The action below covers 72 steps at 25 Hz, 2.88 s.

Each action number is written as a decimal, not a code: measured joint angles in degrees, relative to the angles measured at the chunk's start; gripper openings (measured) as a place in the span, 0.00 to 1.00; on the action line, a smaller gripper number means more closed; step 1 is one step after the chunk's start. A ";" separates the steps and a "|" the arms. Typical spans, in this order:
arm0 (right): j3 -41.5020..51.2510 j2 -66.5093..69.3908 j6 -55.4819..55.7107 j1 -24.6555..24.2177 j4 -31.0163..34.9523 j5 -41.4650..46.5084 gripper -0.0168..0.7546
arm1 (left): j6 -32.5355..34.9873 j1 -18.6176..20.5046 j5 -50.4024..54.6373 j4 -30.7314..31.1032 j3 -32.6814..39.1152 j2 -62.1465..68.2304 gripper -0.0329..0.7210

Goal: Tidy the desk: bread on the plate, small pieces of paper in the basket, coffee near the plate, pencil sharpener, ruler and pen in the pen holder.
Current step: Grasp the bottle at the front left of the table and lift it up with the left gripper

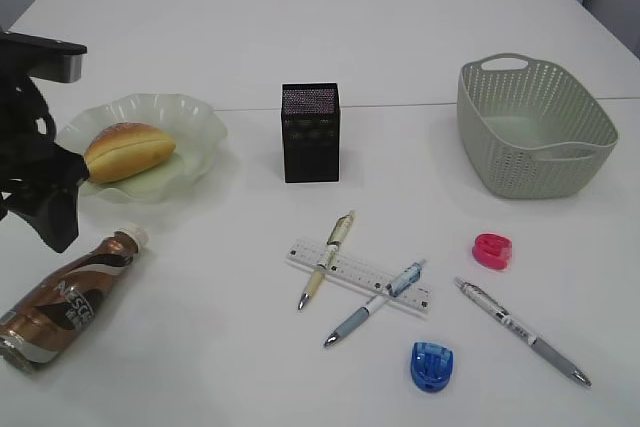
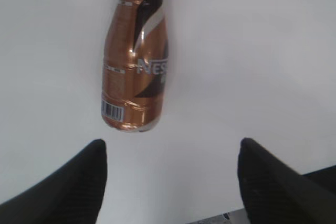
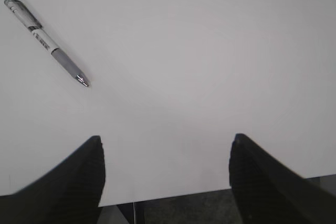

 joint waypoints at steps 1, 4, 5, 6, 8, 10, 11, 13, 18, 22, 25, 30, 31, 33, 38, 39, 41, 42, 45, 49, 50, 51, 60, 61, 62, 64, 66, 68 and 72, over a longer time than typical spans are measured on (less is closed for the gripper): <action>0.00 0.00 0.00 0.00 0.00 0.00 0.76 | 0.00 0.00 -0.11 0.54 -0.86 1.30 0.79; 0.00 0.00 0.04 0.00 0.00 0.00 0.76 | 0.03 0.00 -0.38 1.66 -4.18 4.81 0.79; 0.00 0.00 0.04 0.00 0.00 0.00 0.76 | 0.03 -0.10 -0.49 2.20 -5.63 5.91 0.79; 0.00 0.00 0.14 0.00 -0.11 0.00 0.76 | 0.03 -0.10 -0.49 2.46 -7.10 7.01 0.79; 0.00 0.00 0.14 0.00 -0.46 0.00 0.76 | 0.03 -0.10 -0.62 2.86 -9.41 8.82 0.79; 0.00 0.00 0.14 0.00 -0.65 0.00 0.76 | 0.13 -0.10 -0.64 2.86 -11.14 10.59 0.79; 0.00 0.00 0.14 0.00 -0.74 0.00 0.76 | 0.13 -0.10 -0.74 2.86 -11.54 11.44 0.79; 0.00 0.00 0.14 0.00 -0.88 0.00 0.76 | 0.13 -0.10 -0.74 2.86 -11.70 12.91 0.79; 0.00 0.00 0.14 0.00 -1.01 0.00 0.76 | 0.13 -0.10 -0.74 4.74 -11.70 16.31 0.79; 0.00 0.00 0.14 0.00 -1.28 0.00 0.76 | 0.13 -0.10 -0.85 5.21 -11.70 18.02 0.79; 0.00 0.00 0.14 0.00 -1.63 0.00 0.76 | 0.13 0.13 -0.85 5.21 -11.70 19.61 0.79; 0.00 0.00 0.14 0.00 -2.24 0.00 0.76 | 0.13 1.10 -0.96 5.32 -11.70 22.89 0.79; 0.00 0.00 0.14 0.00 -2.24 0.00 0.76 | 0.13 1.31 -0.96 5.32 -11.70 23.44 0.79; 0.00 0.00 0.14 0.00 -2.36 0.00 0.76 | 0.13 1.41 -1.05 5.32 -11.70 24.23 0.79; 0.00 0.00 0.14 0.00 -2.96 0.00 0.76 | 0.13 1.41 -1.18 5.32 -11.79 27.09 0.79; 0.00 0.00 0.14 0.00 -3.06 0.00 0.76 | 0.13 1.41 -1.30 5.32 -11.79 27.66 0.79; 0.00 0.00 0.14 0.00 -3.06 0.00 0.76 | 0.13 1.41 -1.30 5.21 -11.79 28.37 0.79; 0.00 0.00 0.14 0.00 -3.08 0.00 0.76 | 0.13 1.41 -1.39 5.21 -11.79 28.77 0.79; 0.00 0.00 0.14 0.00 -3.19 0.00 0.76 | 0.13 1.41 -1.43 5.21 -11.79 29.38 0.79; 0.00 0.00 0.14 0.00 -3.30 0.00 0.76 | 0.13 1.41 -1.52 5.21 -11.79 30.73 0.79; 0.00 0.00 0.14 0.00 -3.30 0.00 0.76 | 0.13 1.41 -1.52 5.21 -11.92 31.15 0.79; 0.00 0.00 0.14 0.00 -3.30 0.00 0.76 | 0.13 1.41 -1.65 5.21 -12.02 31.56 0.79; 0.00 0.00 0.17 0.00 -3.52 0.00 0.76 | 0.13 1.41 -2.00 5.21 -12.14 32.47 0.79; -0.11 0.00 0.17 0.00 -3.52 0.00 0.76 | 0.13 1.41 -2.00 5.21 -12.14 32.47 0.79; -0.11 0.00 0.17 0.00 -3.63 0.00 0.76 | 0.13 1.41 -2.00 5.21 -12.14 32.47 0.79; -0.11 0.00 0.17 0.00 -3.63 0.00 0.76 | 0.13 1.41 -2.00 5.21 -12.14 32.60 0.79; -0.11 0.00 0.17 0.00 -3.71 0.00 0.76 | 0.13 1.41 -2.00 5.21 -12.14 32.81 0.79; -0.11 0.00 0.17 0.00 -3.71 0.00 0.76 | 0.13 1.41 -2.00 5.21 -12.14 32.90 0.79; -0.11 0.00 0.17 0.00 -3.71 0.00 0.76 | 0.13 1.41 -2.10 5.21 -12.14 32.93 0.79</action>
